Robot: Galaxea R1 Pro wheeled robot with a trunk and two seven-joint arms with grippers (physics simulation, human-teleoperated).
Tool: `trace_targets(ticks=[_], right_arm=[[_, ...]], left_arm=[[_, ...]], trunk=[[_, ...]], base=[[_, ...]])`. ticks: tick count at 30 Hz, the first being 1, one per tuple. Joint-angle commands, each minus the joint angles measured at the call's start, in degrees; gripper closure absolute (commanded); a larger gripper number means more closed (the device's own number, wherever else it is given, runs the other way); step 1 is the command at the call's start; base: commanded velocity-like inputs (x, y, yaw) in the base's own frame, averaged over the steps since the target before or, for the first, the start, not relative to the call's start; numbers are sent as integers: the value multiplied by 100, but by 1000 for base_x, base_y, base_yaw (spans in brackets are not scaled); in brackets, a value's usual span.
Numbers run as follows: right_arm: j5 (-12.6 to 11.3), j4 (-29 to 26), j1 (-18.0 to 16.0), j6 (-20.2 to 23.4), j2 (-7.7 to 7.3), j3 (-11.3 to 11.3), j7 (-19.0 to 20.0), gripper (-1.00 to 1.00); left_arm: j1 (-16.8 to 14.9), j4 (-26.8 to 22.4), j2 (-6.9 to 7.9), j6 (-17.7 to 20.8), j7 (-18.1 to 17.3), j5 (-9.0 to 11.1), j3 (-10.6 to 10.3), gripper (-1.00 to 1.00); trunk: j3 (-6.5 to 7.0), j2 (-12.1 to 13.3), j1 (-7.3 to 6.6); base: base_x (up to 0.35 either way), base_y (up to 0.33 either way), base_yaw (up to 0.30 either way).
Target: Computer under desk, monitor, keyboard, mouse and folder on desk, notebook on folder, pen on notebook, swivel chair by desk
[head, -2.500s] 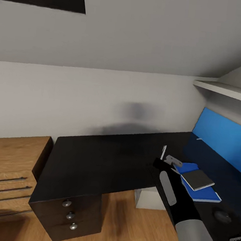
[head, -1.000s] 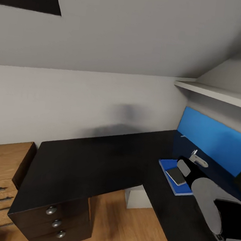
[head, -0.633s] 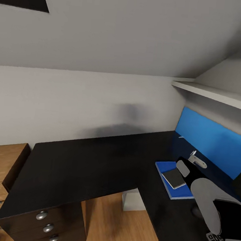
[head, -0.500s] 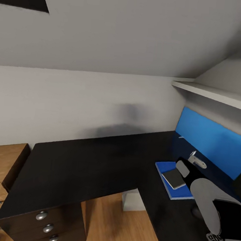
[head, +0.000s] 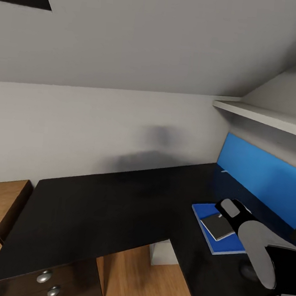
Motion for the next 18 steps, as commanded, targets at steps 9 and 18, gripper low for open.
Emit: trace_targets(ticks=[9, 18], right_arm=[[-35, 3, -1, 61, -60, 1, -26, 100], [-31, 4, -1, 5, -78, 3, -26, 100]], left_arm=[[3, -32, -139, -119, 97, 16, -47, -100], [3, -34, -197, -632, 121, 26, -23, -100]], trunk=[[-6, -5, 1], [-168, -366, 199]], base=[[1, 0, 0], [0, 0, 0]])
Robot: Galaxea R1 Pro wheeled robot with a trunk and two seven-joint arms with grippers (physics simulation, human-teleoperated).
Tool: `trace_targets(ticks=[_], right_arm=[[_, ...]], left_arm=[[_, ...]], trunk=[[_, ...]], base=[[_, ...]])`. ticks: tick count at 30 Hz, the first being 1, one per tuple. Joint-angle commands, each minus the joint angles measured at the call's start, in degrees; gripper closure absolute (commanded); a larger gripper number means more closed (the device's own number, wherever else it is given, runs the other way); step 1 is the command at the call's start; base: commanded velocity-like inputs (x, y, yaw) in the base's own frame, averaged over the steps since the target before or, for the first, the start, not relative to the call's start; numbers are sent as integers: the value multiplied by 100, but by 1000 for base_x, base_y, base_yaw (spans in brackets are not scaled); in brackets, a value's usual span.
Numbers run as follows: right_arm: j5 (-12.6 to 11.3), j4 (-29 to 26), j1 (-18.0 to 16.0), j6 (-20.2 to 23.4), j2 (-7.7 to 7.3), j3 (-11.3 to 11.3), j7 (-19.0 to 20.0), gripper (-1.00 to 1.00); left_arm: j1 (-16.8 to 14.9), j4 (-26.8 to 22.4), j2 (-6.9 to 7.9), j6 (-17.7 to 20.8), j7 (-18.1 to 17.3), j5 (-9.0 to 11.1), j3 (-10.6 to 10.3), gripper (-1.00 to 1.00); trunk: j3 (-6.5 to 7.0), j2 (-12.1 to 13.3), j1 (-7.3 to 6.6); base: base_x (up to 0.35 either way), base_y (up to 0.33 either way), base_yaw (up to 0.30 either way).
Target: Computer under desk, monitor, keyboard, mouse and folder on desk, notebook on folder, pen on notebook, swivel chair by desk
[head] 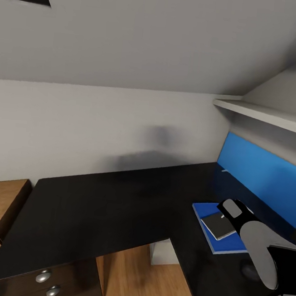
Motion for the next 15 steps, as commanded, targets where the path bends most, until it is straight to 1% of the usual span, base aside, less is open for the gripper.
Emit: trace_targets(ticks=[1, 5, 8, 15], right_arm=[[-1, -14, -1, 40, 1, 4, -22, 100], [2, -14, -1, 22, 6, 4, -22, 100], [2, -10, -1, -145, 8, 4, -24, 100], [2, 1, -1, -259, 23, 9, -30, 100]], left_arm=[[3, -17, 4, -4, 52, 12, -48, -100], [3, -17, 3, -12, 53, 13, -48, -100], [3, -17, 3, -15, 53, 8, -48, -100], [3, -17, 1, -15, 53, 14, -48, -100]], trunk=[[-24, -46, 23], [-96, -206, 111], [-150, -327, 177], [-276, -608, 331]], base=[[0, 0, 0], [0, 0, 0], [0, 0, 0], [0, 0, 0]])
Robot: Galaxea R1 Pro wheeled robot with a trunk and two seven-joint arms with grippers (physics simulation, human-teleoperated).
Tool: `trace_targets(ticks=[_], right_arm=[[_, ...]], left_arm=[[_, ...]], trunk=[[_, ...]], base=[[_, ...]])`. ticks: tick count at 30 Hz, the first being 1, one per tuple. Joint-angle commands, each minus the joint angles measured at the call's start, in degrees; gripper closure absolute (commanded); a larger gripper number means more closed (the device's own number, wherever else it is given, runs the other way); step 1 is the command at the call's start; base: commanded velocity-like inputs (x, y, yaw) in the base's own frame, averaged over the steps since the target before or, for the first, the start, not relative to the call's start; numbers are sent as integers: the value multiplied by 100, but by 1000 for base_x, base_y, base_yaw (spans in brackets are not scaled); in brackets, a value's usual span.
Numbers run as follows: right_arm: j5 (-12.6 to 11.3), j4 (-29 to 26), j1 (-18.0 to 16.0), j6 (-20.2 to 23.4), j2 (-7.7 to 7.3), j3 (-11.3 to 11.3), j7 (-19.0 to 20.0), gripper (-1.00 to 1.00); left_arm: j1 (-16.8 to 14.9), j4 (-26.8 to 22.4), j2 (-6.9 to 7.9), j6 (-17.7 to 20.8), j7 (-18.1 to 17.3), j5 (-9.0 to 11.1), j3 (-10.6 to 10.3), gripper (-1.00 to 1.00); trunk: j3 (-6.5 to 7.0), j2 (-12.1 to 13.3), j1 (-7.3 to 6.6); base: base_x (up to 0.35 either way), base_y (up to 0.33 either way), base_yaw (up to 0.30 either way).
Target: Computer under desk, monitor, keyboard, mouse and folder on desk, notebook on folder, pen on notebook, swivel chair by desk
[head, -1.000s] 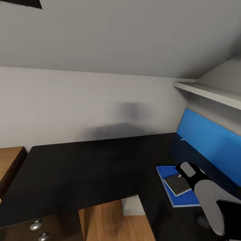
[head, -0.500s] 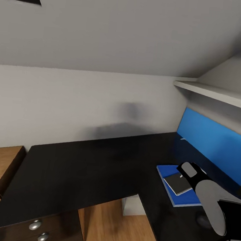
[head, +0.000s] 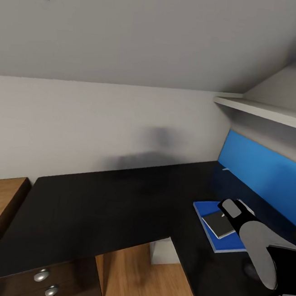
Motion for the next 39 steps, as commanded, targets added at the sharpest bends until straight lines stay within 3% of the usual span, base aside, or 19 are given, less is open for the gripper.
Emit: trace_targets(ticks=[1, 35, 39], right_arm=[[3, -13, -1, 39, 0, 4, -23, 100], [3, -12, -1, 37, -2, 0, -24, 100], [3, -12, -1, 37, -4, 0, -35, 100]], left_arm=[[3, -17, 4, -1, 52, 11, -47, -100], [3, -17, 8, 7, 52, 21, -40, -100], [3, -17, 8, 3, 31, 10, -44, -100]], trunk=[[-24, -45, 23], [-634, -1409, 770], [-634, -1409, 770]], base=[[0, 0, 0], [0, 0, 0], [0, 0, 0]])
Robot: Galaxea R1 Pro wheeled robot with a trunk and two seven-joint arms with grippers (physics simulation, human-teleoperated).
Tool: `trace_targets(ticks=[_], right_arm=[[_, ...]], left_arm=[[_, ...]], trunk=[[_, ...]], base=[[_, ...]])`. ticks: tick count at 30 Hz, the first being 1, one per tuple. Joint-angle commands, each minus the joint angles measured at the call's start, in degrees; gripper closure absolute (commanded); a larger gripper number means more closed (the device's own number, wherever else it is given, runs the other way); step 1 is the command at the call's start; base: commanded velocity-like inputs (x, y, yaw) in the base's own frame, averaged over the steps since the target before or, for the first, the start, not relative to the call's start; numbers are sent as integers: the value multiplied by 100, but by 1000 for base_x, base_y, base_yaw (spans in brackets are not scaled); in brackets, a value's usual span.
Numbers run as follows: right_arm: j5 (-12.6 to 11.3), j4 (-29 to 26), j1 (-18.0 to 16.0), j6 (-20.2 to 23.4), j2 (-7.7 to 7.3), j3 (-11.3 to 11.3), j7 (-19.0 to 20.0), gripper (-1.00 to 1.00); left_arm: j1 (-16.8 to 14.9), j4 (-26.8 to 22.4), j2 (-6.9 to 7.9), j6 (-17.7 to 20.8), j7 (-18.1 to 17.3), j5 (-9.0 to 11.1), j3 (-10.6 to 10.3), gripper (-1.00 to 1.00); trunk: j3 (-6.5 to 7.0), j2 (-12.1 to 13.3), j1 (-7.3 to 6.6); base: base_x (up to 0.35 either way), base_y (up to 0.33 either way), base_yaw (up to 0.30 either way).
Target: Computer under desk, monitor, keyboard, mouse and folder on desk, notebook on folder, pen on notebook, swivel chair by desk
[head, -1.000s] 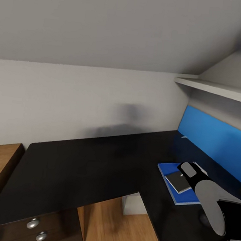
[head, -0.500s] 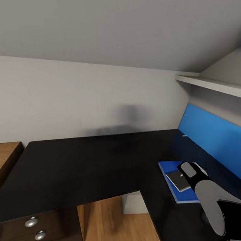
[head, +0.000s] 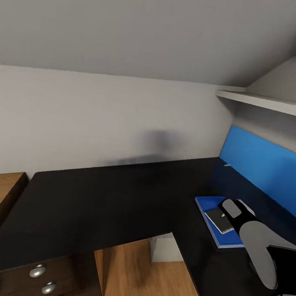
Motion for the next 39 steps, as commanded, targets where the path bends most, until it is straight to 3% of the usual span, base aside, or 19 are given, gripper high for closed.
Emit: trace_targets(ticks=[1, 4, 18, 23, 30, 31, 34, 35, 36, 39], right_arm=[[3, -14, 0, 45, 1, 3, -25, -100], [3, -17, 0, 50, 3, 3, -29, -100], [17, -92, 0, 2, 11, 25, -22, -100], [150, -226, 7, -94, 225, 65, -34, -100], [1106, -258, 16, -316, 681, 95, -42, -100], [1298, -256, 20, -365, 788, 97, -44, -100], [2201, -249, 140, -440, 1273, 94, -53, -100], [2334, -251, 176, -449, 1340, 95, -53, -100], [2842, -261, 318, -616, 1641, 99, -66, -100], [3084, -244, 387, -900, 1879, 110, -134, -100]], left_arm=[[3, -16, 6, -3, 44, 12, -47, -100], [3, -16, 9, -4, 34, 13, -45, -100], [3, -3, 30, 46, 29, 20, -38, -100], [3, 0, 43, 238, 29, 21, -39, -100], [3, 1, 40, 375, 10, 13, -49, -100], [3, 1, 38, 377, 7, 8, -58, -100], [3, 10, 38, 386, -3, -2, -80, -100], [3, 12, 40, 387, -4, -2, -82, -100], [3, 16, 43, 389, -4, -4, -86, -100], [3, 20, 45, 396, -4, -11, -93, -100]], trunk=[[-5, -3, 0], [-5, -3, 0], [247, 559, -307], [336, 759, -417], [336, 759, -417], [336, 759, -417], [336, 759, -417], [336, 759, -417], [336, 759, -417], [336, 759, -417]], base=[[0, 0, 0], [0, 0, 0], [0, 0, 0], [0, 0, 0], [0, 0, 0], [0, 0, 0], [0, 0, 0], [0, 0, 0], [0, 0, 0], [-121, 0, 0]])
